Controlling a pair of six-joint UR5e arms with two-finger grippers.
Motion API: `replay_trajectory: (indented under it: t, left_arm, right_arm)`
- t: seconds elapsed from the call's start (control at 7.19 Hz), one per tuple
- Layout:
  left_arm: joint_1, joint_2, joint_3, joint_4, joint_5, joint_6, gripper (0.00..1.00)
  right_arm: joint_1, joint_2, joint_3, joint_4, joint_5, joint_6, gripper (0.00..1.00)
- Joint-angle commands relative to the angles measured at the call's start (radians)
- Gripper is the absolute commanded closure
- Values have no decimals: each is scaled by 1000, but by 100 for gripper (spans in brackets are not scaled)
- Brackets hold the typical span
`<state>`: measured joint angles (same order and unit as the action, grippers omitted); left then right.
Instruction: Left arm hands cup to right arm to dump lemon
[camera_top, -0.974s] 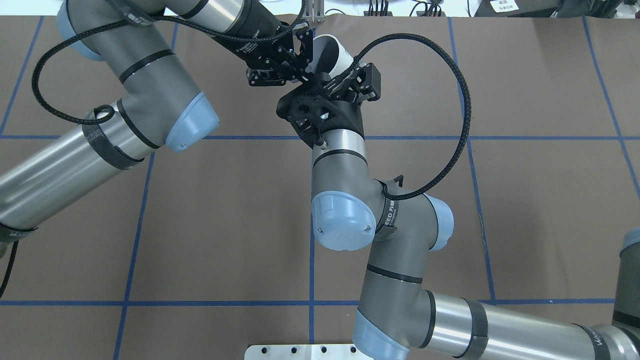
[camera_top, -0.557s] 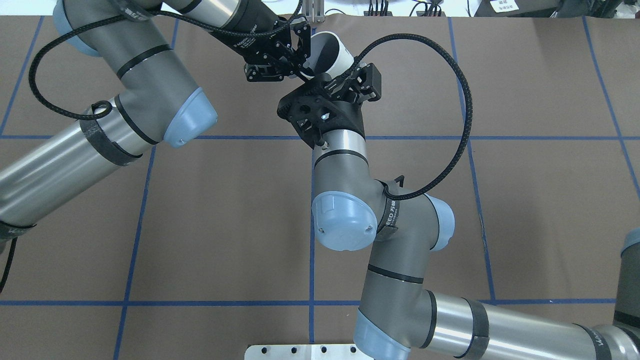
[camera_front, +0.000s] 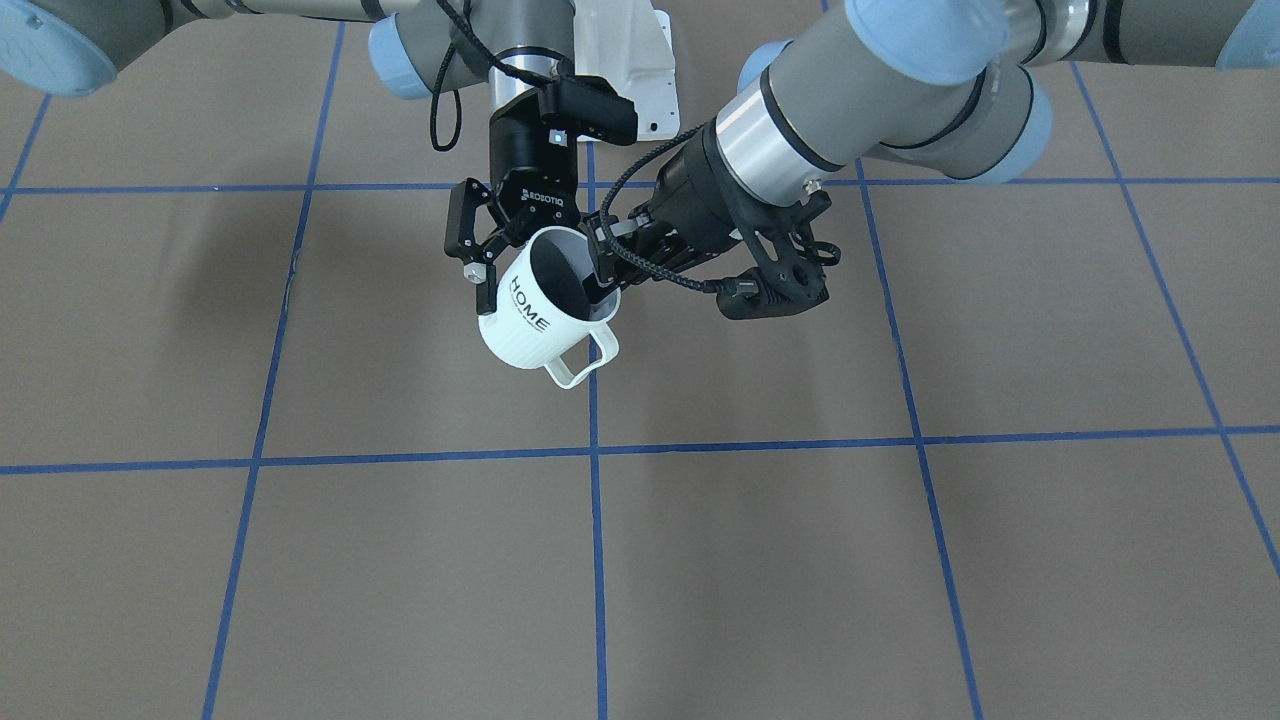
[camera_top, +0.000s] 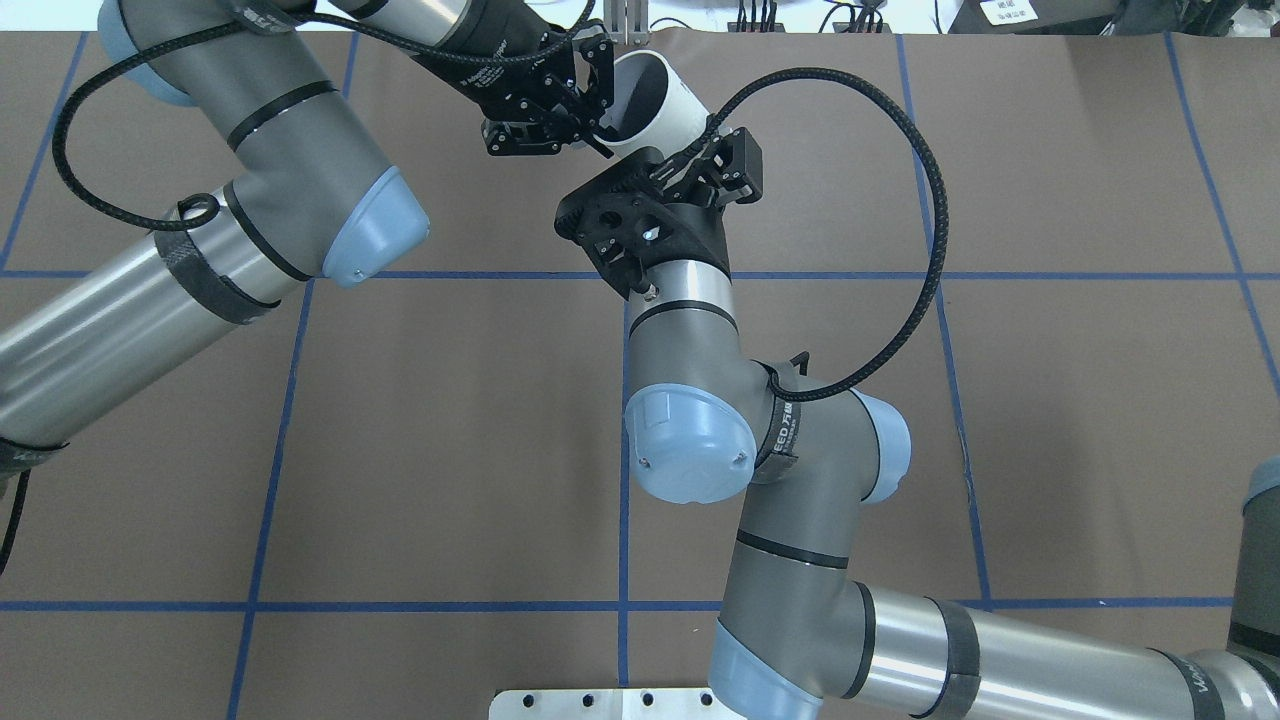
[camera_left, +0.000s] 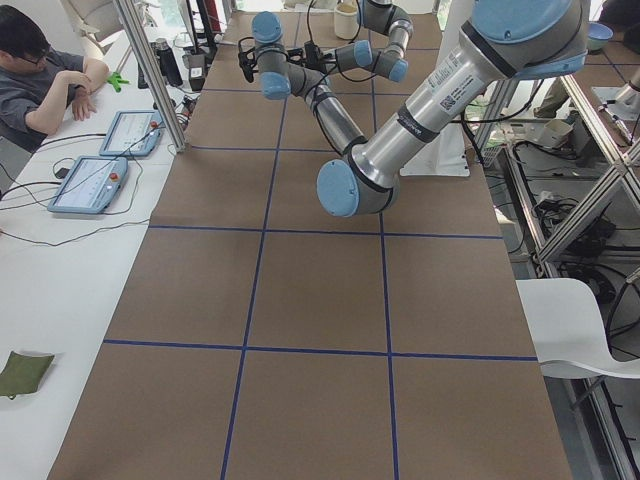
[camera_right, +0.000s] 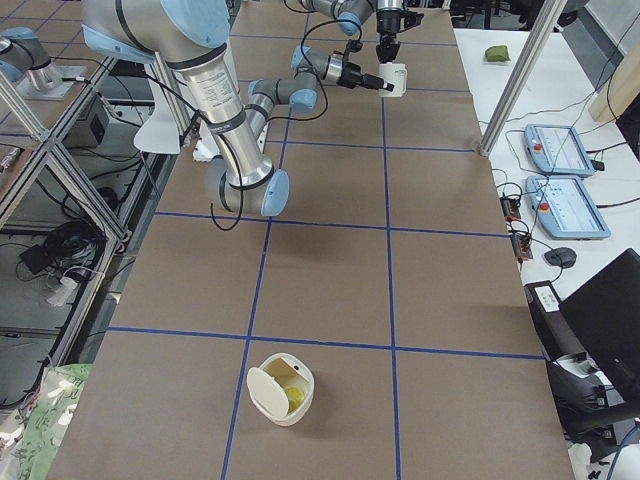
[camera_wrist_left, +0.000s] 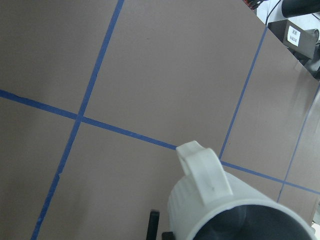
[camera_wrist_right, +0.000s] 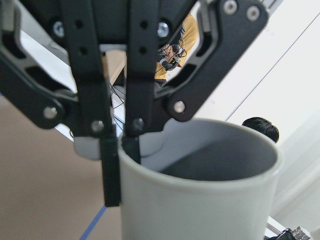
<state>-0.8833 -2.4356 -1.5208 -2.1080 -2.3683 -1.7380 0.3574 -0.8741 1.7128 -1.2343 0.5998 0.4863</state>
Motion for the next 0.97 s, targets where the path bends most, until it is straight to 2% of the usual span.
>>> replay_trajectory:
  t: [0.0,0.28,0.56,0.83]
  left_arm:
    - [-16,0,1,-1,-2,-2,100]
    - [-46,-2,1,-1,-20,-3,100]
    - [-130,-5,2,0,-75,-12,100]
    - [-195,-3,49,0,-75,-3,100]
  right_arm:
    - [0,-2,1,-1,0,0,0]
    - [0,-2,1,1,2,2,0]
    - [0,-2,2,1,2,3,0]
    - [2,-3,14,-1,3,2,0]
